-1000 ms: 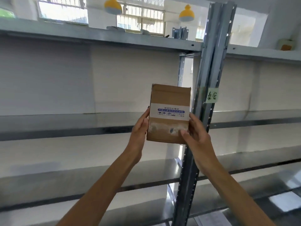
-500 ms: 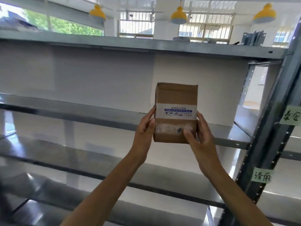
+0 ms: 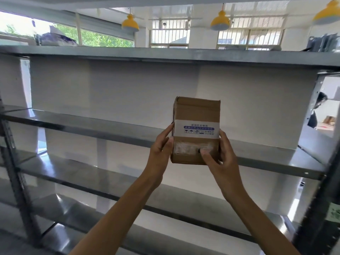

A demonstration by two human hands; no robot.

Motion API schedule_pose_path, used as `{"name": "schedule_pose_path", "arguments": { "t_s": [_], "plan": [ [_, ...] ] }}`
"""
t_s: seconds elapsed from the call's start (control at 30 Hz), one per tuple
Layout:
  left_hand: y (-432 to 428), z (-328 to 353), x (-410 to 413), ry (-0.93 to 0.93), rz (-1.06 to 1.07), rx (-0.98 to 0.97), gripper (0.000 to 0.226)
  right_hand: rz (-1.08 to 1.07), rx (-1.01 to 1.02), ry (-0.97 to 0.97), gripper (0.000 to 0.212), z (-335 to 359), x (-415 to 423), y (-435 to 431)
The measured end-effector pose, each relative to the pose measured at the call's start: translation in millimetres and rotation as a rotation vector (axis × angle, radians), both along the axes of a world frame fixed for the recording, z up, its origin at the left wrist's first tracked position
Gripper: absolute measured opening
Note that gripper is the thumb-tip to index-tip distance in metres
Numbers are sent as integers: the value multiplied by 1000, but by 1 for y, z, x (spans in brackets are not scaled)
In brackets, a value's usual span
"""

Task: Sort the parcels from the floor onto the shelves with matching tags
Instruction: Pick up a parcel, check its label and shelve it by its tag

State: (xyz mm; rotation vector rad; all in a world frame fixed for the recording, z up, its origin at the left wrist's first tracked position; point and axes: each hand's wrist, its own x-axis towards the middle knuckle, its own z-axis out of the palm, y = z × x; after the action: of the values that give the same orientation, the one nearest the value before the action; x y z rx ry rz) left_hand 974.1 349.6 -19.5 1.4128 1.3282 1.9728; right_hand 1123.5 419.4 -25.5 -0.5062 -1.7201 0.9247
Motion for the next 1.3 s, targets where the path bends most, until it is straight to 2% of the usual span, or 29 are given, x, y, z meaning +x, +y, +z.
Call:
{"name": "schedule_pose_path", "arguments": {
  "t_s": [0.1,0.23,0.33,0.43,0.53,0.7,0.83,1.03,1.13,1.3],
  "plan": [
    [-9,5,-22,0,-23,-26,39,-97,-36,-9,80,0,-31,-13],
    [-21,10,-60,-1,-137,-90,60,-135,-91,63,82,4,-72,-32],
    [-28,11,-89,-4,-129,-185,82,-147,-113,74,82,3,-96,-43],
    [-30,9,-111,5,-114,-229,101,-147,-130,49,96,1,-115,-52],
    [-32,7,-127,2,-83,-183,106,-200,-132,-62,110,-2,-135,-58],
    [-30,12,-137,28,-40,-148,105,-252,-134,-207,124,3,-146,-55],
    [-29,23,-139,15,-37,-145,103,-252,-86,-246,125,15,-147,-48],
    [-28,33,-145,89,55,-178,73,-103,-181,-221,95,19,-144,-39],
    [-28,34,-148,48,-11,-162,62,-38,-197,-165,87,19,-137,-39],
    [-33,29,-149,-89,-293,-100,55,92,-253,-17,94,18,-132,-42]
  ]
}}
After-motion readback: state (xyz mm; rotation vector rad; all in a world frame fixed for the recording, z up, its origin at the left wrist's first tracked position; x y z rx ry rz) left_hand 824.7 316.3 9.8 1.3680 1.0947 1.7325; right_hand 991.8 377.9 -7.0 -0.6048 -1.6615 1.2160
